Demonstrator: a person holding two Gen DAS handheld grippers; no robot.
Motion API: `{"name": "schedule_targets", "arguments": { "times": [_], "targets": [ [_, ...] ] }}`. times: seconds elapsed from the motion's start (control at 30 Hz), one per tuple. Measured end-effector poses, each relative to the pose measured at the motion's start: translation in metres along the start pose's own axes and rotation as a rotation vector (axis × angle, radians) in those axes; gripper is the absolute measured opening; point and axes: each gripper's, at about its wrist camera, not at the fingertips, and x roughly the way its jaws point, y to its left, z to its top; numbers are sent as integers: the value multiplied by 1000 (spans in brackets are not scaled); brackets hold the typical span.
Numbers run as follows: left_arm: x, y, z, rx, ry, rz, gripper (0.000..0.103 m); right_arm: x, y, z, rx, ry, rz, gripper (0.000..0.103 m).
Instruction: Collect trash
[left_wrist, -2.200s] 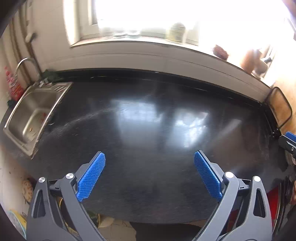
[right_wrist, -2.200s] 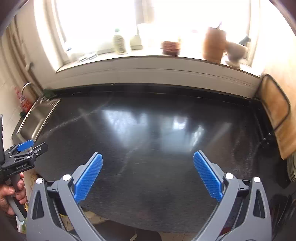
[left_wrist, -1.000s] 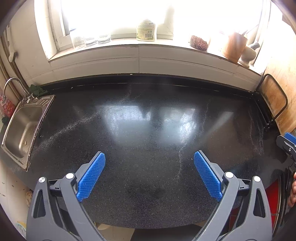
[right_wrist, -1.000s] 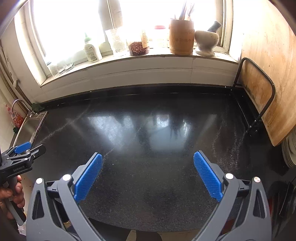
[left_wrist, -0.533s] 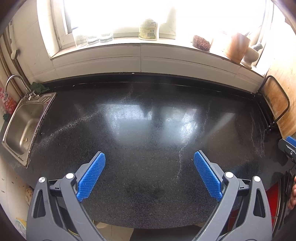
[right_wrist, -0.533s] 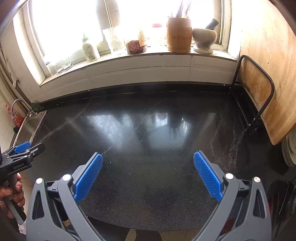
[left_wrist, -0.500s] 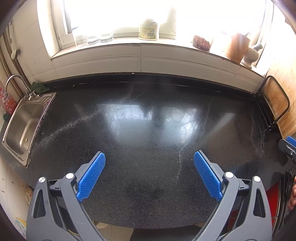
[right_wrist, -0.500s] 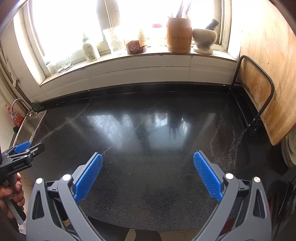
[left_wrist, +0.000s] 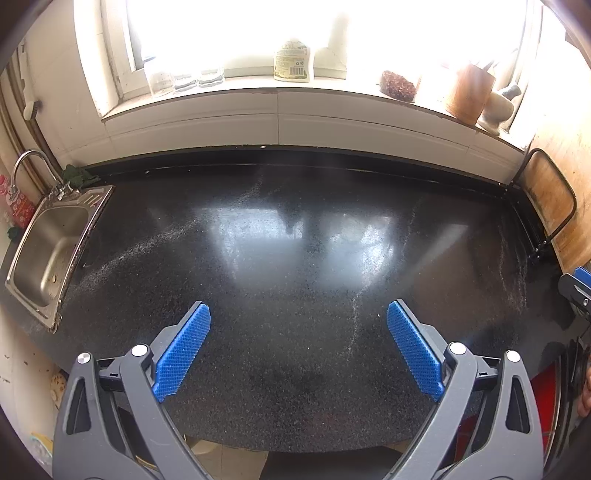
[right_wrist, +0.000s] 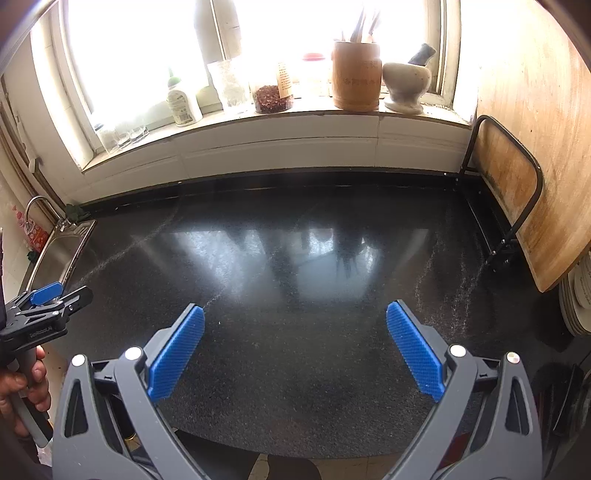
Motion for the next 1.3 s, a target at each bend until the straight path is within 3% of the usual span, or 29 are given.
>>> {"name": "schedule_targets", "arguments": {
  "times": [0.73, 1.3],
  "targets": [
    [-2, 2, -8, 0, 16, 16, 94, -1, 0, -4, -17, 13, 10, 96],
    [15, 6, 6, -14, 33, 17, 94, 15, -6, 5, -8, 25, 17, 96]
  ]
}}
